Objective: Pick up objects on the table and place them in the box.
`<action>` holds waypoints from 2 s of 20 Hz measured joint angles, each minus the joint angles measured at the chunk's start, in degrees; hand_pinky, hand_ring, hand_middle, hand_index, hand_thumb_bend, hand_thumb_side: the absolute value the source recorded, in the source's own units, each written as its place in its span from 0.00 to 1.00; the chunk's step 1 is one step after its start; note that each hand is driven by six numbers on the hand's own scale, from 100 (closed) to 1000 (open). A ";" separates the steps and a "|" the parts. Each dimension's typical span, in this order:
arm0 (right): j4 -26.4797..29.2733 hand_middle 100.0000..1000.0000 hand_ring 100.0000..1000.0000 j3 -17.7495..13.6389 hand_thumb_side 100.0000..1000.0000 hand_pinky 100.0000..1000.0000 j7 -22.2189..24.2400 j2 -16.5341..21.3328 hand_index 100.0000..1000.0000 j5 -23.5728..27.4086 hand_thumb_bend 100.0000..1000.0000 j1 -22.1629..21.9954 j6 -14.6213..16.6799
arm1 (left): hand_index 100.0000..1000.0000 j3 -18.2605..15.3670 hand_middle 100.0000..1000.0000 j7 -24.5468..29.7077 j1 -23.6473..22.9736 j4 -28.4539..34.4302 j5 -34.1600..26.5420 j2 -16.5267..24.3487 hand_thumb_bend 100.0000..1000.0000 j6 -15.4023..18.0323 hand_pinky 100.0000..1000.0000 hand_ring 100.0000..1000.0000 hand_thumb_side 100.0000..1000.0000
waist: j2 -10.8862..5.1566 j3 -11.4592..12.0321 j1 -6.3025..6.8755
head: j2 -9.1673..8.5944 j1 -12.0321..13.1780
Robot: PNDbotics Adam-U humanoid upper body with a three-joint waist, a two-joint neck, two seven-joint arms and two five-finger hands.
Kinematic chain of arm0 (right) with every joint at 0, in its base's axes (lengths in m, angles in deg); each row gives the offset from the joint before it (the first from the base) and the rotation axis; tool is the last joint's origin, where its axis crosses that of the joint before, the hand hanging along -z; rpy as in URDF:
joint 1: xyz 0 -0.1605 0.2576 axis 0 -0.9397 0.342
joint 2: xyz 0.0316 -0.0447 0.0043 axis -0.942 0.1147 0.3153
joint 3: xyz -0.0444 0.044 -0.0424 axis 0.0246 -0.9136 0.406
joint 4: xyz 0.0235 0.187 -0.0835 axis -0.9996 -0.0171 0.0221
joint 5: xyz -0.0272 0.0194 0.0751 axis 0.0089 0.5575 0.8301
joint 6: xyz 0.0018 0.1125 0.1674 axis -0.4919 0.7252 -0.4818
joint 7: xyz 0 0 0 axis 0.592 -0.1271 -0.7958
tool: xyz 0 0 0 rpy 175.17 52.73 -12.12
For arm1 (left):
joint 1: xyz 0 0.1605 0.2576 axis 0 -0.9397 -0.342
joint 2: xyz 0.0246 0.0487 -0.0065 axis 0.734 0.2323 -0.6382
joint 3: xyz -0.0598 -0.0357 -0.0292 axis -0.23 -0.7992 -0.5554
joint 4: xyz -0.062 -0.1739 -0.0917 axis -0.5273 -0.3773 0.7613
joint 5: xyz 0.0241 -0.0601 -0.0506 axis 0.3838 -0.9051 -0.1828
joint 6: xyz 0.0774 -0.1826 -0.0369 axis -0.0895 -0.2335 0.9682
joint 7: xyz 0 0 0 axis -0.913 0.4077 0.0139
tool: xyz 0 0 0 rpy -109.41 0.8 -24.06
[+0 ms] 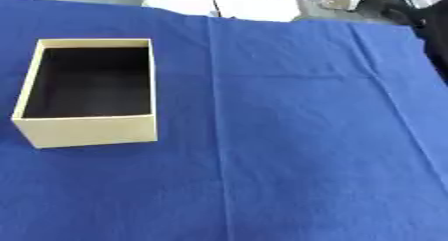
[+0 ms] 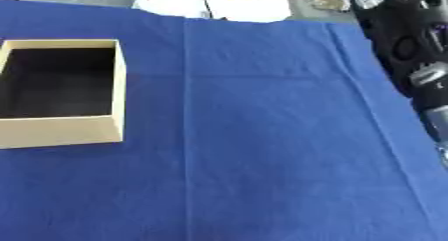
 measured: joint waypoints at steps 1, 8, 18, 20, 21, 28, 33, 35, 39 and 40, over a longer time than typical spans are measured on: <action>0.31 0.35 0.65 0.40 0.07 0.63 0.24 -0.66 0.42 0.34 0.23 0.32 -0.62 | 0.71 0.01 0.59 0.01 0.04 0.00 -0.08 0.00 0.31 -0.01 0.89 0.67 0.78 | -0.11 0.03 -0.03 | 0.01 -0.09; 0.61 0.34 0.64 2.53 0.04 0.62 1.15 -6.83 0.42 1.78 0.17 2.61 -3.23 | 0.71 0.20 0.59 0.36 0.81 0.00 -0.66 0.00 0.31 -0.04 0.89 0.67 0.78 | -0.66 0.91 -0.12 | 0.02 -1.48; -1.21 0.33 0.63 3.05 0.01 0.61 0.87 -14.88 0.42 1.70 0.11 3.66 -4.22 | 0.71 0.56 0.59 0.83 1.76 0.00 -1.50 -0.16 0.32 -0.09 0.89 0.67 0.78 | -1.18 2.48 -0.76 | 0.02 -3.01; -1.60 0.33 0.63 3.04 0.00 0.61 0.82 -16.30 0.42 1.56 0.06 3.70 -4.27 | 0.71 0.57 0.59 0.89 1.96 0.00 -1.61 -0.39 0.32 -0.07 0.89 0.67 0.78 | -1.21 2.63 -0.91 | 0.02 -3.31; -1.77 0.33 0.63 3.05 0.00 0.61 0.82 -16.98 0.42 1.46 0.05 3.70 -4.27 | 0.71 0.58 0.59 0.91 2.04 0.00 -1.63 -0.50 0.32 -0.07 0.89 0.67 0.78 | -1.21 2.80 -0.99 | 0.02 -3.45; -2.23 0.32 0.62 3.07 0.00 0.60 0.50 -21.58 0.42 1.22 0.00 3.64 -4.39 | 0.71 0.89 0.59 1.14 2.45 0.00 -1.80 -0.55 0.32 0.06 0.89 0.67 0.78 | -1.03 3.61 -1.46 | 0.53 -6.70; -2.23 0.32 0.61 2.98 0.00 0.59 -0.70 -24.81 0.42 1.21 0.00 3.38 -5.00 | 0.71 0.91 0.59 1.27 2.84 0.00 -1.81 -0.95 0.32 0.06 0.89 0.67 0.78 | -0.62 4.03 -1.67 | 0.55 -9.45; -2.27 0.32 0.61 2.82 0.00 0.59 -1.23 -25.89 0.43 1.16 0.00 3.23 -5.34 | 0.71 0.91 0.59 1.29 2.85 0.00 -1.82 -1.02 0.32 0.07 0.89 0.67 0.78 | -0.47 4.28 -1.74 | 0.55 -9.95; -2.99 0.36 0.61 2.65 0.00 0.59 -2.02 -27.72 0.46 0.68 0.00 3.09 -5.84 | 0.71 0.91 0.59 1.31 3.02 0.00 -1.84 -1.03 0.32 0.09 0.89 0.67 0.78 | -0.40 4.63 -1.87 | 0.51 -10.33; -3.28 0.36 0.61 2.65 0.00 0.59 -2.18 -28.26 0.47 0.46 0.00 3.07 -5.96 | 0.71 0.92 0.59 1.34 3.12 0.00 -1.85 -1.04 0.32 0.11 0.89 0.67 0.78 | -0.36 4.73 -1.96 | 0.47 -10.36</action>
